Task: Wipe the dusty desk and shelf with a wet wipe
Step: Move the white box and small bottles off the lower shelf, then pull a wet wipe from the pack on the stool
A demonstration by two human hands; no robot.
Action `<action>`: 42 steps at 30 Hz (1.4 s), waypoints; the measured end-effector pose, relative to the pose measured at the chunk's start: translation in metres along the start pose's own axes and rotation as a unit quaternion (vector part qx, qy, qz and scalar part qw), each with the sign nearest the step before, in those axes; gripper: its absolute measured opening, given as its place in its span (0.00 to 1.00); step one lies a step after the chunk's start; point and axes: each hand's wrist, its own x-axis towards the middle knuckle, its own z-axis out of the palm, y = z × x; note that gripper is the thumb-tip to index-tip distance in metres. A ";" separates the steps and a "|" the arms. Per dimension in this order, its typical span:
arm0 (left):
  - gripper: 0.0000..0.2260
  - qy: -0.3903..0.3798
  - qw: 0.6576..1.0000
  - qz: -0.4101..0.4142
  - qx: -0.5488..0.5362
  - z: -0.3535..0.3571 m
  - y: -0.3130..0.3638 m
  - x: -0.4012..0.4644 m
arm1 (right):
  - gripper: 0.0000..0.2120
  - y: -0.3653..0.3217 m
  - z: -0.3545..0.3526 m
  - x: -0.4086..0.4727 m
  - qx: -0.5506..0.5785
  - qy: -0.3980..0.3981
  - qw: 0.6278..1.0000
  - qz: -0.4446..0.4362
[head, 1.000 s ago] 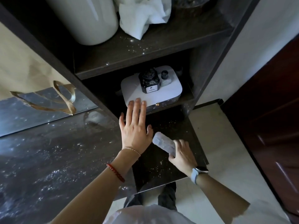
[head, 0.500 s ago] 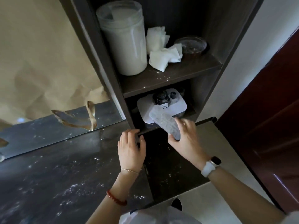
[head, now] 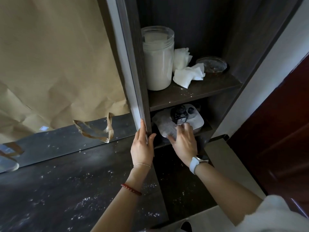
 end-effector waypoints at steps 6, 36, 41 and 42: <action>0.27 -0.015 1.000 -0.009 0.006 -0.001 -0.002 -0.001 | 0.17 -0.003 -0.005 -0.004 0.004 0.006 1.000 -0.018; 0.19 -0.527 0.746 0.390 0.119 0.121 0.081 -0.248 | 0.15 0.115 -0.105 -0.420 0.035 0.116 0.799 0.588; 0.19 -0.611 0.585 0.528 0.081 0.121 0.119 -0.376 | 0.15 0.075 -0.128 -0.536 0.028 0.223 0.649 0.727; 0.20 -0.622 0.551 0.551 0.081 0.117 0.124 -0.400 | 0.15 0.070 -0.132 -0.555 0.025 0.243 0.621 0.745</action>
